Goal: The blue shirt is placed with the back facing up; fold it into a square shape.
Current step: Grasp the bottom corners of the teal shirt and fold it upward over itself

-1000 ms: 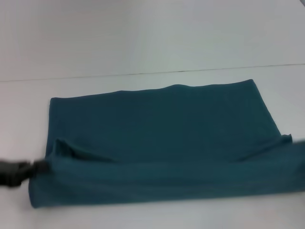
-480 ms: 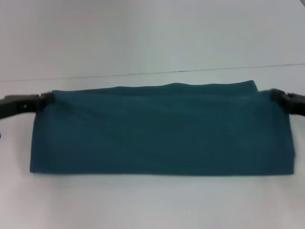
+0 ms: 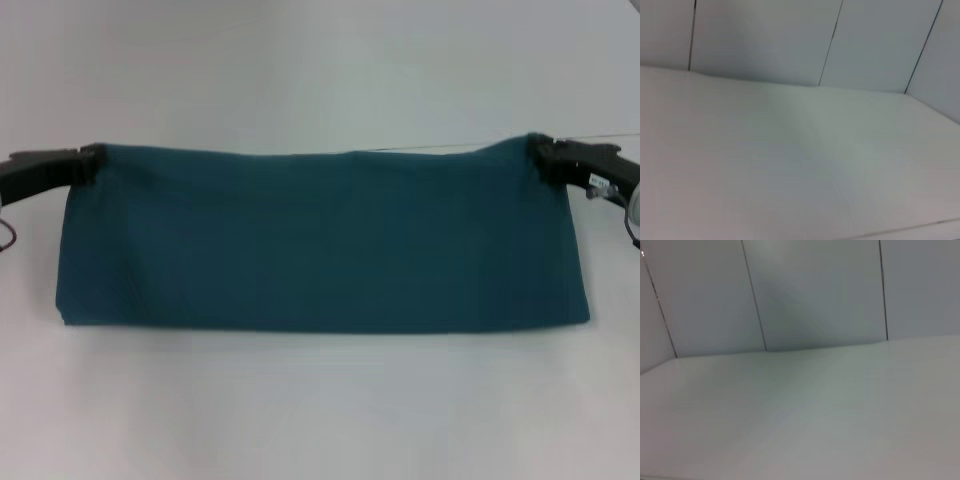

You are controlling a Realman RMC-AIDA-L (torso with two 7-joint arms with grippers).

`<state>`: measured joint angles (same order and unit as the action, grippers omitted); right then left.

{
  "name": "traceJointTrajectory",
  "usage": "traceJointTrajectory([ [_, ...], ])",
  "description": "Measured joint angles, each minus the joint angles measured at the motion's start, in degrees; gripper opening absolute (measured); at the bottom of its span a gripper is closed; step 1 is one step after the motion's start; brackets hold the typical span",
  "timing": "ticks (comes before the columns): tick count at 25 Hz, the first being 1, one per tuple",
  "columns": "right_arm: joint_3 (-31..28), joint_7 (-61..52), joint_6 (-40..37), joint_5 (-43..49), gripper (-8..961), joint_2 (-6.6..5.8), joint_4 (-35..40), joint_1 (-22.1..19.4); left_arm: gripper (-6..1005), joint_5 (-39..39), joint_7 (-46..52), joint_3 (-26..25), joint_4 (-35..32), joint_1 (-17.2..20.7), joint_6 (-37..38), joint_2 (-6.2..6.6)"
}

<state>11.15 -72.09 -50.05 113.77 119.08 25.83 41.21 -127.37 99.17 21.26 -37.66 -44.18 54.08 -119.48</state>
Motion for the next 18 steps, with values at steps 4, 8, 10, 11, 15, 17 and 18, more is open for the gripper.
traceJointTrajectory([
  [4, 0.02, 1.37, 0.40, -3.05, 40, -0.13, 0.02, 0.73, 1, 1.65, -0.11, 1.64, 0.00, -0.46, -1.44, 0.33],
  [8, 0.04, 2.36, 0.53, -5.98, 40, -0.46, 0.04, 0.73, 1, 3.60, -1.13, 2.59, 0.09, -0.99, -4.14, 0.34],
  [10, 0.10, 2.81, 0.79, -6.62, 40, -0.48, 0.04, 0.62, 0, 4.66, -1.90, 2.83, 0.15, -1.04, -4.94, 0.18],
  [11, 0.16, 2.98, 0.97, -6.79, 40, -0.49, 0.04, 0.61, 0, 5.43, -2.51, 2.89, 0.25, -1.07, -5.30, 0.16],
  [15, 0.89, 3.16, 2.03, -7.06, 41, -0.54, -0.03, 0.71, 1, 6.19, -3.44, 2.91, 2.02, -1.68, -6.14, 0.48],
  [17, 1.39, 3.18, 2.82, -7.08, 41, -0.54, -0.06, 0.82, 1, 6.60, -4.30, 2.91, 2.99, -1.97, -6.98, 0.48],
  [18, 1.57, 3.18, 3.06, -7.09, 41, -0.53, -0.07, 0.84, 1, 6.82, -4.75, 2.91, 3.33, -2.08, -7.20, 0.45],
])
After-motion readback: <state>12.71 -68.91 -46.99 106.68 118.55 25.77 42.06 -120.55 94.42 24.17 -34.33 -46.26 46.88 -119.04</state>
